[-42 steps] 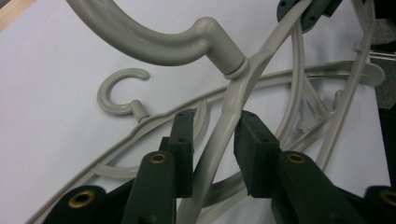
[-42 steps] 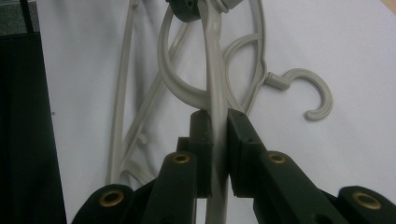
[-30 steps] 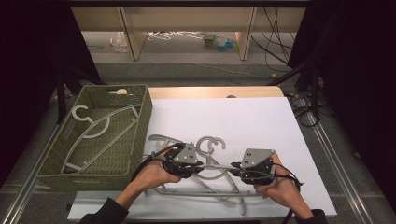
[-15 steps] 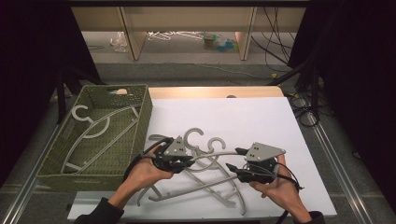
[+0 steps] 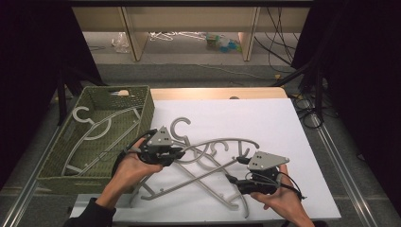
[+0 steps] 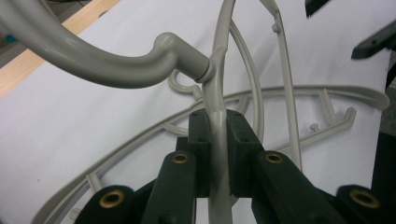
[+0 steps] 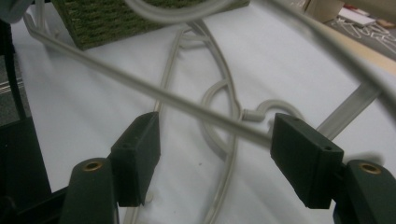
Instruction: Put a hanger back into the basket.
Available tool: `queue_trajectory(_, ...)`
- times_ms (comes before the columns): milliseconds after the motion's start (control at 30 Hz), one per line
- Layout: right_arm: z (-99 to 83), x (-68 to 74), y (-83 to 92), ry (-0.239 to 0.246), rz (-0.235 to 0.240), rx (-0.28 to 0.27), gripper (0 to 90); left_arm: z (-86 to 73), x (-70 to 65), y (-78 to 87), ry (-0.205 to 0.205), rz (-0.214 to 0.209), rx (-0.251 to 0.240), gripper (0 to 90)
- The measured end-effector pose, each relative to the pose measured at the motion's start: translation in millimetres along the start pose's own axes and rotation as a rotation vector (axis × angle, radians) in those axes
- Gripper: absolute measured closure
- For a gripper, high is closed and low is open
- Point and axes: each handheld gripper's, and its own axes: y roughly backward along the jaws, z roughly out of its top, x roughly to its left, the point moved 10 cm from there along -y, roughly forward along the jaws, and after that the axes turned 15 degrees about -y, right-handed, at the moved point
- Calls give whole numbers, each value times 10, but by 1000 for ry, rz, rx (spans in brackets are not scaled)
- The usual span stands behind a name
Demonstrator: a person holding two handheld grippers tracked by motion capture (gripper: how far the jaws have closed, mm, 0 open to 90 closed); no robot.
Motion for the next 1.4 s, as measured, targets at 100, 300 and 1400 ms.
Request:
queue_trajectory(100,-83,2,-32,-18,4,26,326,26,29,45,26,9,-26,816)
queue_trajectory(300,-136,7,-47,-28,7,37,313,80,79,140,59,17,-69,816)
queue_trajectory(1400,-298,-59,-48,-79,0,85,267,-38,975,1259,127,243,-69,816)
